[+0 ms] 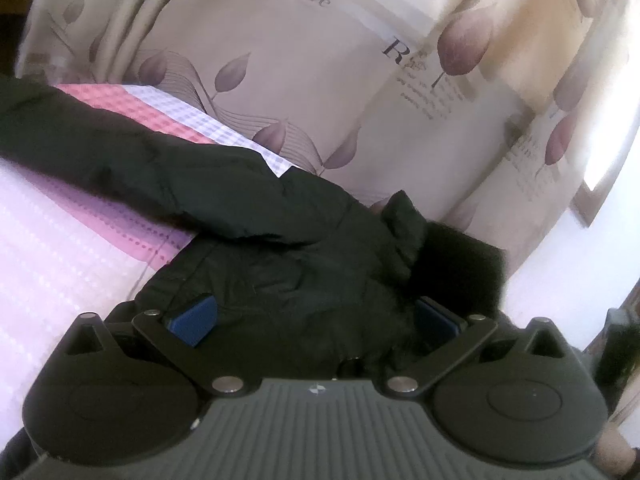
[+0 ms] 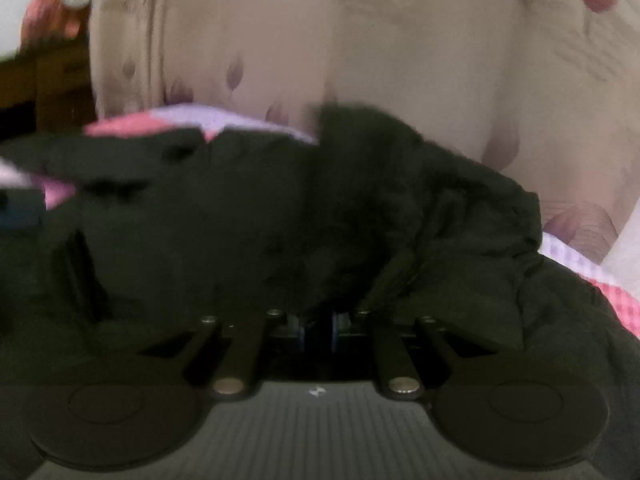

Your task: Fold large clothes

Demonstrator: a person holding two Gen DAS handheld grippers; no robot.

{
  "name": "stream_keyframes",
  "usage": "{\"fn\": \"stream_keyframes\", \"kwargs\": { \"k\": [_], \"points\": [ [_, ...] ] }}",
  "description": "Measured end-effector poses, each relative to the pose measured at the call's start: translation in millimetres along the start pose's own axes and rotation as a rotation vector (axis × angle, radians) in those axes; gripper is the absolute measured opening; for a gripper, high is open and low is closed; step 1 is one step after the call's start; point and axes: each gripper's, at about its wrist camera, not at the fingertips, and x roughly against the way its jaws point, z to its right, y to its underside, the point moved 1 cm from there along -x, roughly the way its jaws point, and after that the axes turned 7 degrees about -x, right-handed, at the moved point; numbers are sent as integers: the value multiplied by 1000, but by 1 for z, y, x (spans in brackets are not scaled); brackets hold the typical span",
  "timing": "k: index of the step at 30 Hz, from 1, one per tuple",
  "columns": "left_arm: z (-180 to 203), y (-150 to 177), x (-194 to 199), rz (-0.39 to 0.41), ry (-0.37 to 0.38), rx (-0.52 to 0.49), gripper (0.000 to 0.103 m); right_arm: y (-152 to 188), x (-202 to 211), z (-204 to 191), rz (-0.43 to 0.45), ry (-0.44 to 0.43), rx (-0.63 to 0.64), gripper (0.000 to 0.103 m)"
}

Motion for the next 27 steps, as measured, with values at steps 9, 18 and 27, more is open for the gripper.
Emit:
{"fn": "stream_keyframes", "kwargs": {
  "k": [9,18,27],
  "points": [
    [-2,0,0,1,5,13,103,-11,8,8,25,-34,0,27],
    [-2,-1,1,-3,5,14,103,2,88,48,114,-65,-189,73],
    [0,-1,-2,-12,-6,8,103,41,82,165,-37,263,-340,68]
  ]
}}
